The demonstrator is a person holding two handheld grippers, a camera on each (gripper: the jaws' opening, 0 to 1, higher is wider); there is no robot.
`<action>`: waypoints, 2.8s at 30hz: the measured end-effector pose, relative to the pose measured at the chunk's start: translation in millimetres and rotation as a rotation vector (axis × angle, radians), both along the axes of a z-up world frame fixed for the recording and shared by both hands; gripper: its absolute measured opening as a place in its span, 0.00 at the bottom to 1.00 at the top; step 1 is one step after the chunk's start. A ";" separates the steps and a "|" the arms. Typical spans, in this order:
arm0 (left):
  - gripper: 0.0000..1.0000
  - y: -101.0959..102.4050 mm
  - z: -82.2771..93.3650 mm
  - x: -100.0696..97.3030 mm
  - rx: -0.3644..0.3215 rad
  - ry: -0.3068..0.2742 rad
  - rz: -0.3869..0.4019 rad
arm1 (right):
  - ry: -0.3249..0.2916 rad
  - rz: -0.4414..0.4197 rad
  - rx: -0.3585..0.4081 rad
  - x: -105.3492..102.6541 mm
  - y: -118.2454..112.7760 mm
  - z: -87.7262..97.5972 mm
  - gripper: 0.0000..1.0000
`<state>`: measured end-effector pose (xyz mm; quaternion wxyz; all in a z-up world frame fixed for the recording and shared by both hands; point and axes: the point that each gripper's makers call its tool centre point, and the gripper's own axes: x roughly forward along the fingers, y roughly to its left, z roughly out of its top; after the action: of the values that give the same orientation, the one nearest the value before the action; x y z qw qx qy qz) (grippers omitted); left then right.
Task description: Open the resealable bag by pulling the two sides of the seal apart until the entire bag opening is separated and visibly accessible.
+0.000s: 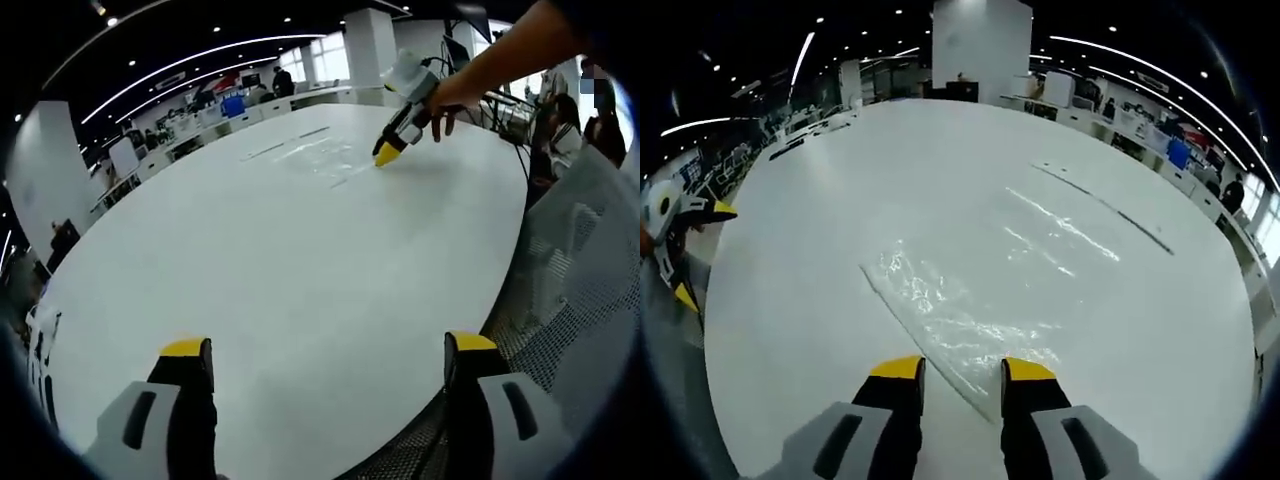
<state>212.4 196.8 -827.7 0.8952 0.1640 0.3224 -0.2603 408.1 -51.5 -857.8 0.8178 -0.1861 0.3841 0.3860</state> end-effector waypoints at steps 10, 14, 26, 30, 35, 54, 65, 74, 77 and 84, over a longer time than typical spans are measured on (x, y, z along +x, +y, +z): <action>0.94 -0.8 -2.0 -1.5 0.009 0.007 -0.010 | 0.003 0.068 -0.021 -6.6 7.4 -0.9 0.19; 0.94 -1.0 -2.4 -2.0 0.010 0.008 -0.011 | 0.004 0.091 -0.034 -7.4 8.0 -1.5 0.17; 0.93 -1.3 -2.4 -1.8 0.013 0.005 -0.016 | -0.013 0.209 -0.073 -19.0 16.8 -2.6 0.01; 0.92 -1.4 -2.5 -1.9 0.014 0.006 -0.018 | -0.027 0.268 -0.111 -23.9 19.1 -2.6 0.00; 0.92 -1.1 -1.6 -1.2 0.014 0.001 -0.017 | -0.043 0.343 -0.159 -32.3 19.8 -1.7 0.00; 0.90 -4.3 0.2 -2.2 -0.006 0.009 -0.026 | -0.095 0.509 -0.170 -79.7 24.2 23.4 0.00; 0.89 -7.3 5.1 0.5 -0.024 0.027 -0.040 | -0.158 0.596 -0.178 -100.0 28.9 37.3 0.00; 0.85 -14.9 18.0 17.6 -0.027 -0.003 -0.072 | -0.195 0.651 -0.176 -117.2 32.4 46.5 0.00; 0.85 -19.8 21.2 21.7 -0.025 -0.014 -0.094 | -0.212 0.672 -0.179 -121.8 32.6 48.5 0.00; 0.81 -39.3 24.9 23.7 0.010 -0.041 -0.214 | -0.251 0.712 -0.162 -132.5 36.0 59.0 0.00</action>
<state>236.1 157.5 -802.8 0.8678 0.2073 0.2859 -0.3496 275.6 -15.4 -798.7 0.6559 -0.4177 0.2213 0.5886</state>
